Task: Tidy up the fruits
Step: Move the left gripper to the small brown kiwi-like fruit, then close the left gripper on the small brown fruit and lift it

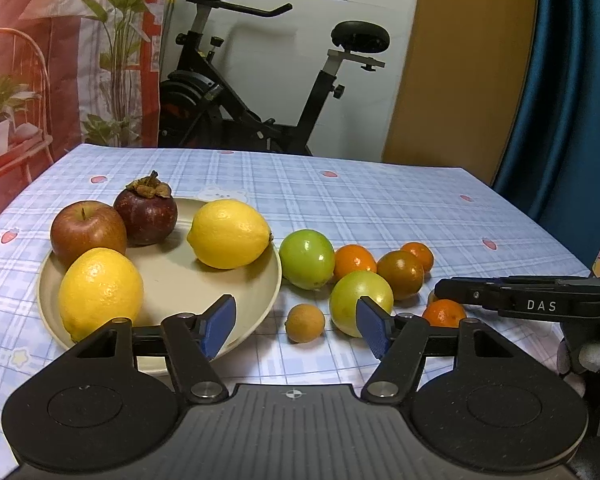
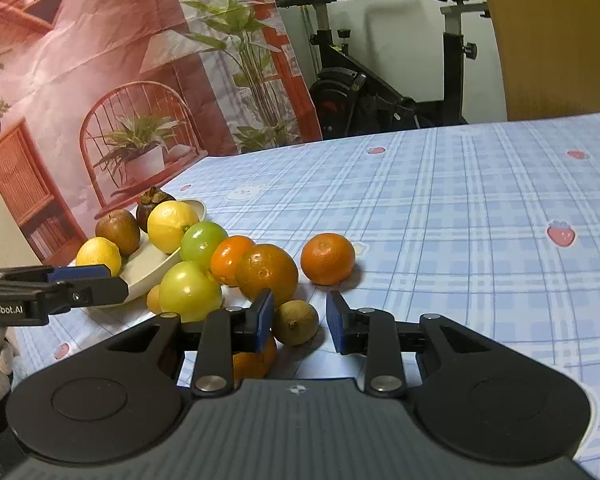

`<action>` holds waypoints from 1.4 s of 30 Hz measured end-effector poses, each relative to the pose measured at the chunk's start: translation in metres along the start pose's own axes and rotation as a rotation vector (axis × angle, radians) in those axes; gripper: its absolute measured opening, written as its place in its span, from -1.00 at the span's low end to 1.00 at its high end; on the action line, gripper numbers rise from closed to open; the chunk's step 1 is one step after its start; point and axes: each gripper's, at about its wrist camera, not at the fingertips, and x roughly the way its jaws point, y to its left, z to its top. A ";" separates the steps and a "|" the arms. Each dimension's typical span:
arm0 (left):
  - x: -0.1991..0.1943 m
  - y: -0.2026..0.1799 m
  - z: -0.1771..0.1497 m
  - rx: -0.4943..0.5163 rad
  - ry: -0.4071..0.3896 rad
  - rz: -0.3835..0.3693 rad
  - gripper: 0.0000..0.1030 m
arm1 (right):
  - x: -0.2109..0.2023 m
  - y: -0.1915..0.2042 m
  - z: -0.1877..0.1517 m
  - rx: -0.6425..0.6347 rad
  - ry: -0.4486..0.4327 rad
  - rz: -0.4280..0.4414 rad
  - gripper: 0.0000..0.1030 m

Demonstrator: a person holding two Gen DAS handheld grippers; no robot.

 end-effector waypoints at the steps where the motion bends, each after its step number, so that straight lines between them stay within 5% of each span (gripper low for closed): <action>1: 0.000 0.000 0.000 0.000 0.002 -0.002 0.34 | 0.000 -0.001 0.000 0.006 0.002 0.004 -0.39; 17: 0.001 -0.003 -0.001 0.009 0.010 -0.017 0.32 | 0.002 -0.005 0.001 0.047 0.025 0.009 -0.46; 29: 0.012 -0.005 -0.003 0.000 0.050 -0.019 -0.30 | -0.001 -0.004 0.000 0.049 0.002 -0.007 -0.46; 42: 0.031 -0.018 -0.002 0.064 0.058 0.030 -0.34 | -0.002 -0.007 0.000 0.054 -0.001 0.008 -0.46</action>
